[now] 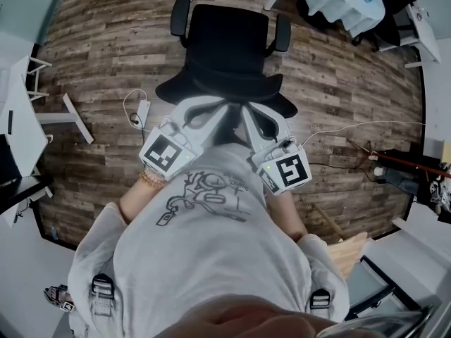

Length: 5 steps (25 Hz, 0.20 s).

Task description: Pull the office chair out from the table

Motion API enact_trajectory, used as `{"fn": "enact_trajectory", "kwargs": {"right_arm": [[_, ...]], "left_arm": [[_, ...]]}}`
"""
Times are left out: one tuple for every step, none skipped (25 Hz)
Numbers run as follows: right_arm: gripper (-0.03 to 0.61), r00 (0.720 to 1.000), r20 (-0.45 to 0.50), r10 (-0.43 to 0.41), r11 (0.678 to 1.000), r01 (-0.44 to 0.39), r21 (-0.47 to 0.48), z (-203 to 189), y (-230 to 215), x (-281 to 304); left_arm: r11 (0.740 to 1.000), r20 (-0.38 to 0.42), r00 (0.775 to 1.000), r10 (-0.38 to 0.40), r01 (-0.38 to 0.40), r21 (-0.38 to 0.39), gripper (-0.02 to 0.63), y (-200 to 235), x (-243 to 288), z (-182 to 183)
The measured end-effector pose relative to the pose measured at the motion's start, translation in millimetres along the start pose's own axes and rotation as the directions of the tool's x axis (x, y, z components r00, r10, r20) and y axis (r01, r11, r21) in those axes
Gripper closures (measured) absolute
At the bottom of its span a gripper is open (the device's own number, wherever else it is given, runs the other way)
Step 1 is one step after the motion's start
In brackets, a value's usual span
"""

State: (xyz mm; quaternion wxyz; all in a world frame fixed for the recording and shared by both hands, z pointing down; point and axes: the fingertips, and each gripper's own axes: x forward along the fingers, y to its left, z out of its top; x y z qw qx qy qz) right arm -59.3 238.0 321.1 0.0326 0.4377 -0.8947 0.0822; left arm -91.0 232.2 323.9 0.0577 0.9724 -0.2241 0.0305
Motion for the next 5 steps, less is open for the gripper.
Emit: {"fn": "enact_trajectory", "kwargs": {"right_arm": [[0.572, 1.000, 0.000, -0.001, 1.000, 0.001, -0.005, 0.4, 1.4, 0.7], [0.572, 1.000, 0.000, -0.001, 1.000, 0.001, -0.010, 0.7, 2.4, 1.3], [0.572, 1.000, 0.000, -0.001, 1.000, 0.001, -0.015, 0.9, 3.0, 1.6], [0.572, 1.000, 0.000, -0.001, 1.000, 0.001, -0.020, 1.1, 3.2, 1.9], [0.572, 1.000, 0.000, -0.001, 1.000, 0.001, -0.024, 1.3, 3.4, 2.1]], "left_arm": [[1.000, 0.003, 1.000, 0.001, -0.001, -0.002, 0.612, 0.6, -0.6, 0.7], [1.000, 0.008, 1.000, 0.002, -0.002, -0.006, 0.612, 0.9, -0.7, 2.5], [1.000, 0.013, 1.000, 0.003, -0.003, -0.010, 0.612, 1.2, -0.3, 4.2], [1.000, 0.015, 1.000, 0.004, -0.004, -0.012, 0.611, 1.4, 0.4, 5.4], [1.000, 0.018, 1.000, 0.004, -0.004, -0.014, 0.612, 1.6, 1.1, 6.5]]}}
